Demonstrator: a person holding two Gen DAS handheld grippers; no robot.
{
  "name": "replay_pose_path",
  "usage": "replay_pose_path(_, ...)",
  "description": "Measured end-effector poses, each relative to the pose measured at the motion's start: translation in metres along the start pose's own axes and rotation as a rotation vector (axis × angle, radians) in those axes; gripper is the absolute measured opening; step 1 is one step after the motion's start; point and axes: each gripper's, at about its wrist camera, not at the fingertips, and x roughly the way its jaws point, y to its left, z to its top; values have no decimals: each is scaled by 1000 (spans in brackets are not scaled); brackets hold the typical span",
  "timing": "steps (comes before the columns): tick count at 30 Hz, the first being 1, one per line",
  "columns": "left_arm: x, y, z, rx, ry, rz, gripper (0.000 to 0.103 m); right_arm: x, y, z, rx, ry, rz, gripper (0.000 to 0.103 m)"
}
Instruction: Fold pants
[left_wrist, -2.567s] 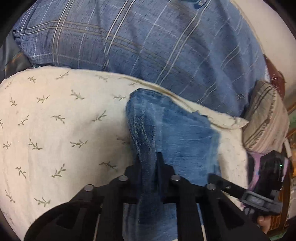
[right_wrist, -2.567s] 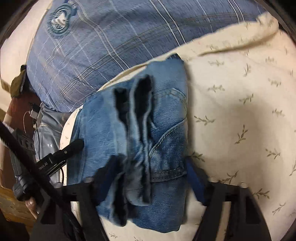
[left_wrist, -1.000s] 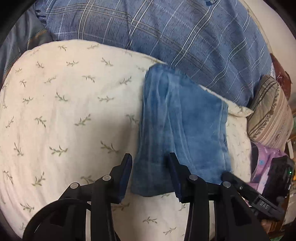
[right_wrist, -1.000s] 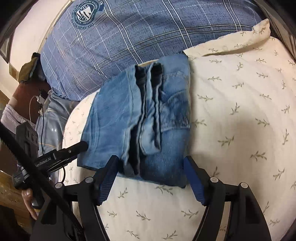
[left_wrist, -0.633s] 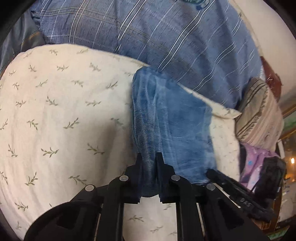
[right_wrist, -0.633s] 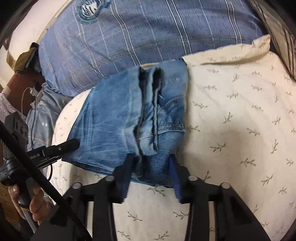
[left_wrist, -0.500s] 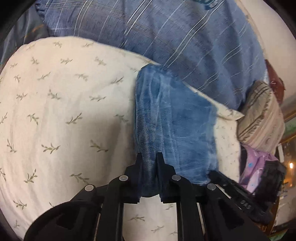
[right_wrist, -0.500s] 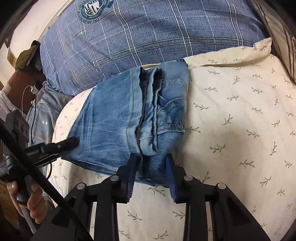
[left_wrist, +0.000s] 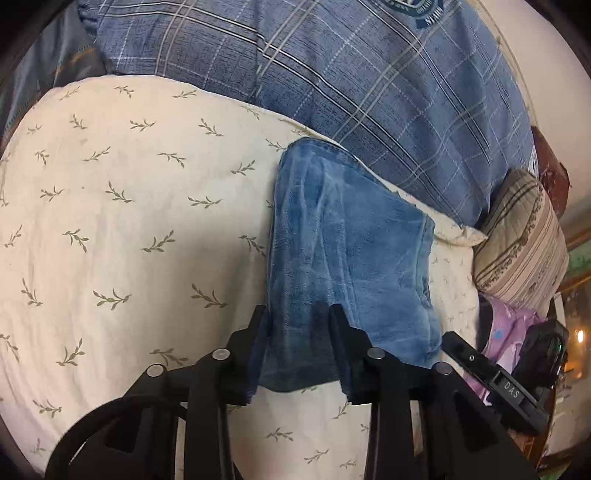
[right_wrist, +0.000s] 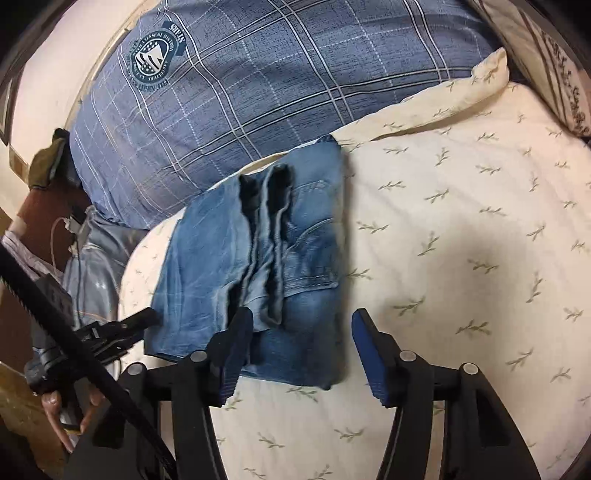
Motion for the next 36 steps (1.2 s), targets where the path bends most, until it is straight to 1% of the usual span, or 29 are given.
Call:
replay_pose_path(3,-1,-2,-6,17,13,5,34,4,7,-7,-45,53,-3,58)
replay_pose_path(6,-8,1,-12,28,3,17,36,3,7,-18,-65,60,-24,58)
replay_pose_path(8,-12,0,-17,47,9,33,37,9,6,-25,-83,87,-45,58)
replay_pose_path(11,-19,-7,-20,128,6,83,39,17,18,-31,-148,108,-76,58)
replay_pose_path(12,-21,-10,-21,157,7,102,39,19,23,-31,-175,107,-99,56)
replay_pose_path(13,-23,-12,-22,192,15,107,39,20,26,-32,-200,100,-131,55)
replay_pose_path(15,-29,-15,-23,228,20,99,40,24,30,-34,-243,99,-172,54)
replay_pose_path(17,-31,-21,-26,308,37,114,45,26,33,-35,-251,110,-170,45)
replay_pose_path(19,-28,-29,-35,401,72,141,45,25,36,-35,-263,108,-174,44)
replay_pose_path(21,-24,-34,-38,430,83,164,45,23,36,-34,-272,111,-179,43)
replay_pose_path(23,-15,-34,-38,429,106,182,45,24,38,-35,-287,117,-187,44)
replay_pose_path(24,-11,-33,-37,412,113,190,45,25,39,-35,-290,118,-190,46)
replay_pose_path(26,-2,-28,-34,352,117,201,43,30,38,-36,-290,130,-198,45)
replay_pose_path(27,0,-25,-31,315,110,209,40,31,36,-35,-279,130,-205,43)
replay_pose_path(28,2,-22,-29,285,96,207,33,32,34,-32,-268,130,-212,40)
replay_pose_path(29,2,-19,-26,257,81,202,21,32,31,-31,-256,125,-221,35)
replay_pose_path(30,2,-18,-24,251,76,200,17,31,29,-30,-245,121,-227,19)
replay_pose_path(31,1,-19,-24,252,72,193,11,29,26,-28,-230,117,-220,14)
replay_pose_path(32,-2,-22,-25,265,60,178,4,27,25,-28,-223,111,-213,12)
replay_pose_path(33,-6,-25,-26,276,43,162,3,23,23,-27,-215,101,-195,11)
replay_pose_path(34,-13,-28,-26,284,16,129,3,18,22,-24,-206,85,-184,9)
replay_pose_path(36,-14,-26,-24,273,15,112,3,9,20,-22,-199,52,-174,9)
